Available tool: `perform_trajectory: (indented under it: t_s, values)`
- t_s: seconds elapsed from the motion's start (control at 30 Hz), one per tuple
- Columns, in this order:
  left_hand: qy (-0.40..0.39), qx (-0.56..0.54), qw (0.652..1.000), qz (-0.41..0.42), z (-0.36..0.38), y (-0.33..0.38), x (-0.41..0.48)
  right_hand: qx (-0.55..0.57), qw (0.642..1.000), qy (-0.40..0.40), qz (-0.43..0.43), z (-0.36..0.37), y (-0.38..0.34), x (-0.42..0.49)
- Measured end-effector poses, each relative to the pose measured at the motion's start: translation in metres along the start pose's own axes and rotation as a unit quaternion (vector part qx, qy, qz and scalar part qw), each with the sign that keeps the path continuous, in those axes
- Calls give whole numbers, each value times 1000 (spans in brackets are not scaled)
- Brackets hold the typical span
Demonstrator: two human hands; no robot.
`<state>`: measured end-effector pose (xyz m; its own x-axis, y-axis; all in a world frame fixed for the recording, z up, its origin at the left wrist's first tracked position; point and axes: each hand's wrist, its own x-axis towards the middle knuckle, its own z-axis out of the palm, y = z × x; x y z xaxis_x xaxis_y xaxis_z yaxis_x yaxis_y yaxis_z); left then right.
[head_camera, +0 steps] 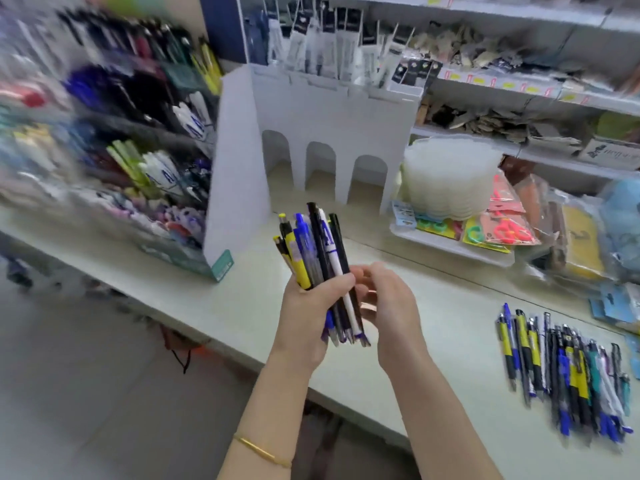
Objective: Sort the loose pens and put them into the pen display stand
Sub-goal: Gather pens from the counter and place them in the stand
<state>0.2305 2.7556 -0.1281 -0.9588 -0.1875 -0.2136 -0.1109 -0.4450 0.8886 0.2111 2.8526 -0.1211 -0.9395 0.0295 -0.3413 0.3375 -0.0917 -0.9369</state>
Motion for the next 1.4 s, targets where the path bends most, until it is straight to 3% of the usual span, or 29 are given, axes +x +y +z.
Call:
perform_trajectory:
  t_s: [0.13,0.3,0.47,0.53,0.6,0.73,1.03,1.27,1.4]
  values:
    - [5,6,1000,15,-86,44,-3,-41,984,-126,-118,91,-15,-15]
    - [39,-5,999,20,-174,88,-11,-145,958,-161,-190,183,-11,-28]
    - [88,-17,996,-7,-231,113,1,-147,956,-149,-207,248,-9,-20]
    - [112,-12,994,-14,-251,120,9,-87,970,-145,-172,267,-14,-8]
    - [111,7,994,-14,-269,129,15,-48,972,-190,-128,283,-24,2]
    - [86,85,993,6,-295,153,38,-175,931,-253,-196,327,-31,18]
    - [45,125,991,32,-325,217,122,-198,910,-178,-319,401,-57,67]
    - [-20,6,999,-29,-329,235,169,-157,950,-92,-256,410,-69,102]
    - [-58,16,998,-34,-339,247,205,-94,974,-36,-203,413,-75,112]
